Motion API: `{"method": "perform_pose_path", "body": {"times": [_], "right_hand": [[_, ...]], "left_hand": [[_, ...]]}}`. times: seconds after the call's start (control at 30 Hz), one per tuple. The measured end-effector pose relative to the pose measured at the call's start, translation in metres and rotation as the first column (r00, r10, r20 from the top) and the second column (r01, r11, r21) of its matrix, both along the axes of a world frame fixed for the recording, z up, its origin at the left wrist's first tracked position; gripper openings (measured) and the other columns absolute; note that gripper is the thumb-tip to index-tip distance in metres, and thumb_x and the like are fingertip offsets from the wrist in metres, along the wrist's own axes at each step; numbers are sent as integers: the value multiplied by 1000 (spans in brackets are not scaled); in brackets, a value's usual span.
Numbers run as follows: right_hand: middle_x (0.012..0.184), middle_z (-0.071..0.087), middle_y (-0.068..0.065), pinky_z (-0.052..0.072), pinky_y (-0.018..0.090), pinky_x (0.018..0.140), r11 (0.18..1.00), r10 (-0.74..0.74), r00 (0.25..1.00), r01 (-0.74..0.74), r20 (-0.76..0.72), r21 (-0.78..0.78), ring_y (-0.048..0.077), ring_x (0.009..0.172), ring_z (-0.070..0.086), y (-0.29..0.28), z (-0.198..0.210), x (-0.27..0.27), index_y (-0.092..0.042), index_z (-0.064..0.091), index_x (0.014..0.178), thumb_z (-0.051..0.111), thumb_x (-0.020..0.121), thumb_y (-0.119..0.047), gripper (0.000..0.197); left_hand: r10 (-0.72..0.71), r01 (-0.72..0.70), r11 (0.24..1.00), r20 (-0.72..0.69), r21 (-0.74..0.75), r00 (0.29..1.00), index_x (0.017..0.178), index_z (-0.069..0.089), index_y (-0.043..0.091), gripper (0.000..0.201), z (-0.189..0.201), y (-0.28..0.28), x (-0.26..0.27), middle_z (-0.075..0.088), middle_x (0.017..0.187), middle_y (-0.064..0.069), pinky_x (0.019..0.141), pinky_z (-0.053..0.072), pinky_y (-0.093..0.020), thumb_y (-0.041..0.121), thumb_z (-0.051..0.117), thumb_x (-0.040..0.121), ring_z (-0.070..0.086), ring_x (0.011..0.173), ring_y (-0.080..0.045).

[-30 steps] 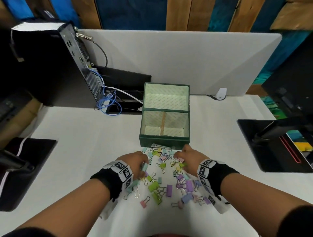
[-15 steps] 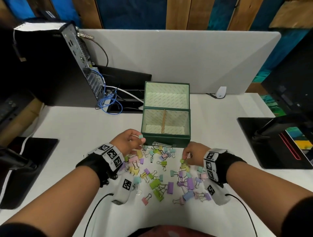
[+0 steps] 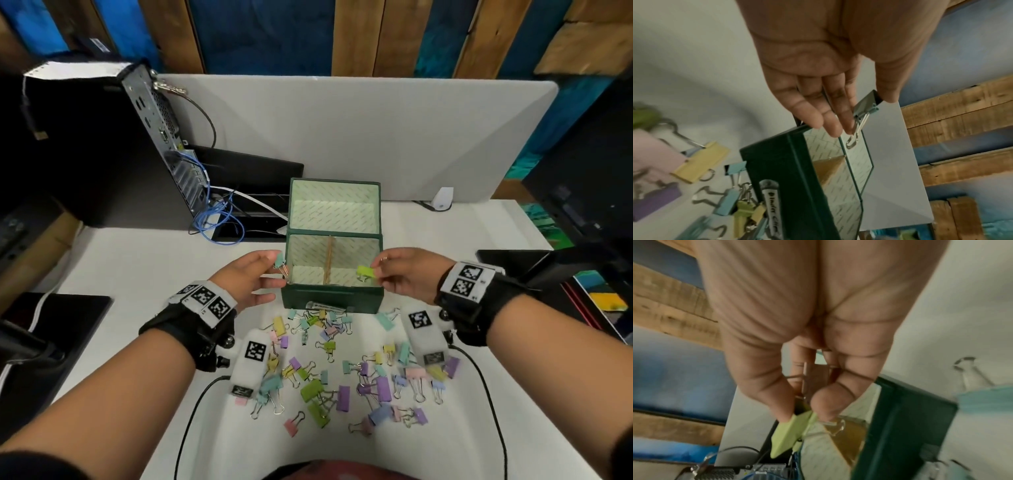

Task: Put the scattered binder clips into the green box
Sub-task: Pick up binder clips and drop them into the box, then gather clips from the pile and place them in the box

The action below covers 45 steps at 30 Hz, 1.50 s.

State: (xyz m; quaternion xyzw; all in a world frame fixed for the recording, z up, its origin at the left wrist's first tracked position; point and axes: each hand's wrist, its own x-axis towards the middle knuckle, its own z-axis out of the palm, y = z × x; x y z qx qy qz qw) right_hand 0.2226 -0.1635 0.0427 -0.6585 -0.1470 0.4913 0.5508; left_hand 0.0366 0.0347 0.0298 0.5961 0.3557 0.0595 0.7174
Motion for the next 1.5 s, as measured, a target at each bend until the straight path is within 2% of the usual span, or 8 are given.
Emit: {"method": "perform_pose_path", "body": {"times": [0.53, 0.67, 0.83, 0.97, 1.1, 1.23, 1.33, 1.5], "right_hand": [[68, 54, 9, 49, 14, 44, 989, -102, 966, 125, -238, 82, 10, 47, 59, 53, 8, 3, -6, 58, 73, 49, 88, 7, 22], [89, 61, 11, 56, 15, 61, 997, -50, 994, 55, -100, 50, 15, 80, 64, 68, 6, -5, -3, 62, 87, 54, 86, 6, 12], [119, 57, 17, 48, 34, 101, 995, 16, 997, -8, 77, -94, 24, 106, 59, 84, 9, -18, -1, 60, 113, 45, 85, 16, 36], [134, 51, 18, 45, 33, 104, 990, 61, 990, -43, 131, -136, 26, 124, 52, 77, 11, -20, -4, 56, 122, 42, 81, 23, 51], [131, 55, 13, 48, 34, 100, 973, 170, 966, -133, 196, -186, 29, 125, 52, 58, 17, -23, -5, 54, 122, 44, 84, 15, 44], [105, 62, -16, 48, 14, 80, 864, 478, 750, -308, 458, -398, 6, 102, 61, 32, 9, -26, -32, 61, 98, 55, 84, 1, 37], [105, 64, -14, 41, 1, 63, 734, 672, 570, -423, 473, -532, -1, 85, 58, 19, -3, -35, -26, 66, 103, 52, 88, -2, 32], [140, 46, -4, 39, 22, 97, 530, 847, 228, -448, 481, -720, 16, 124, 48, 13, -35, -49, -29, 53, 128, 52, 86, -9, 46]], "left_hand": [[-51, 61, 995, 124, -83, 991, 100, 59, 18, 33, -4, 12, 16, 65, 97, -6, 60, 58, -16, -10, 43, 91, 72, 67, -9], [-25, 24, 1000, 62, 14, 998, 108, 55, 11, 34, -1, 9, 28, 63, 92, -9, 63, 58, -16, -14, 42, 89, 71, 66, -8], [-100, 116, 970, -85, 212, 991, 133, 44, 15, 51, 3, 9, 32, 61, 114, -6, 108, 39, -47, -1, 55, 86, 56, 117, -28], [-138, 150, 945, -63, 289, 988, 101, 57, 38, 35, 3, 13, 20, 63, 106, 5, 101, 45, -39, 6, 58, 86, 59, 106, -17], [-108, 139, 923, -106, 360, 988, 101, 57, 28, 27, -5, 18, 1, 60, 93, 1, 78, 52, -24, 4, 53, 89, 59, 86, -14], [-216, 418, 747, -407, 517, 888, 105, 54, 30, 25, -26, 17, -26, 59, 94, 5, 83, 47, -25, 14, 59, 87, 57, 88, -15], [-273, 652, 587, -641, 480, 718, 122, 51, 30, 38, -42, 8, -36, 54, 123, 1, 97, 44, -28, 26, 61, 86, 54, 105, -14], [-329, 803, 358, -740, 476, 586, 135, 39, 34, 58, -54, -9, -32, 42, 137, 0, 105, 40, -34, 28, 62, 83, 46, 123, -19]]}}
